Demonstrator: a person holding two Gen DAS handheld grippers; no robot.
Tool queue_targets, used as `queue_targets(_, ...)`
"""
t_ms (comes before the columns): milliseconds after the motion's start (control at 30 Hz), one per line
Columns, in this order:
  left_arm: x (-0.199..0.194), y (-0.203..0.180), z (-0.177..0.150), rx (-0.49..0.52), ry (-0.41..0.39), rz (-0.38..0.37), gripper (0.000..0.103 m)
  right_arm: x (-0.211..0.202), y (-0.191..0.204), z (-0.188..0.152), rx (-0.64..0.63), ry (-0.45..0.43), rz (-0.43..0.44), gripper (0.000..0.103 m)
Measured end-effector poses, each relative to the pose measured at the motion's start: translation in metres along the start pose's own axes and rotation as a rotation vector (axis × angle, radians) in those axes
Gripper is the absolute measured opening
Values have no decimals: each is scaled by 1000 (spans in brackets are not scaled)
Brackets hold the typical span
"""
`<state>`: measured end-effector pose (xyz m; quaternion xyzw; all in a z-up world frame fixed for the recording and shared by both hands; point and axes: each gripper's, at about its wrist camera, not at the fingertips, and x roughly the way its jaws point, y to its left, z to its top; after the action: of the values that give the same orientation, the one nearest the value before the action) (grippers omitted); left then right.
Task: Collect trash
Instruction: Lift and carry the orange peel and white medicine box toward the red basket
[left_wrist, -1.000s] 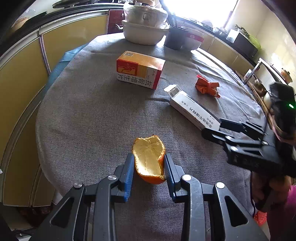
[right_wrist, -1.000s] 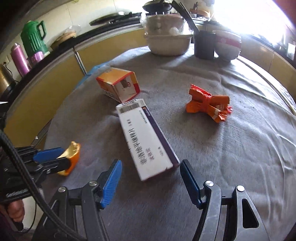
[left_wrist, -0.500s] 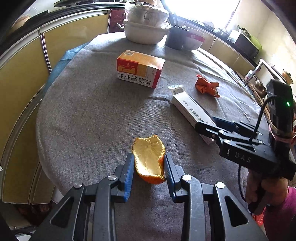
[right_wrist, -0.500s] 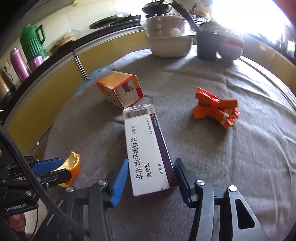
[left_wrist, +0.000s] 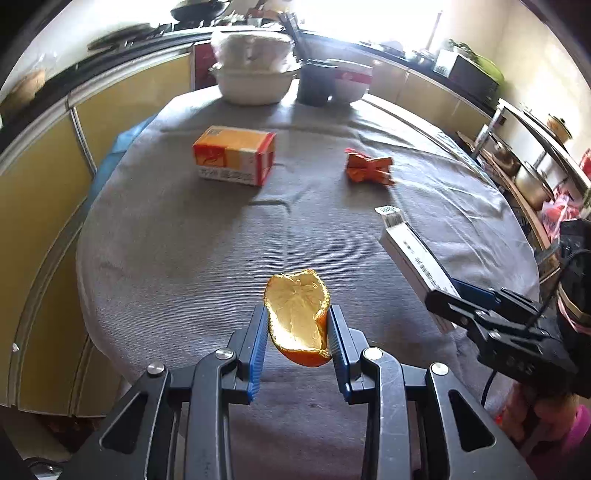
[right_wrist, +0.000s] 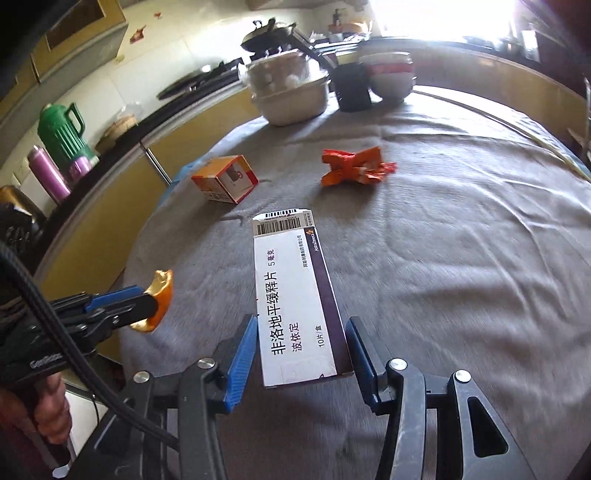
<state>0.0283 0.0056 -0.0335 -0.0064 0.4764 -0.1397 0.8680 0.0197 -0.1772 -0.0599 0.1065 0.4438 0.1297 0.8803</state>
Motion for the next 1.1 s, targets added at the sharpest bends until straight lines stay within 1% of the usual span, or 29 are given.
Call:
queue_targets(267, -28, -33, -12, 82, -57, 30, 34, -46, -1, -24, 28, -75, -17, 52)
queue_targets(467, -47, -50, -20, 119, -96, 42, 34, -73, 0, -39, 36, -121, -29, 52)
queue_targets(567, -52, -56, -24, 131, -103, 44, 34, -85, 0, -45, 44, -142, -28, 52)
queue_targets(867, -64, -80, -36, 190, -128, 61, 34, -113, 0, -60, 56, -195, -36, 52)
queue_targets(1100, -71, -92, -42, 222, -144, 78, 34, -127, 0, -69, 59, -225, -33, 52)
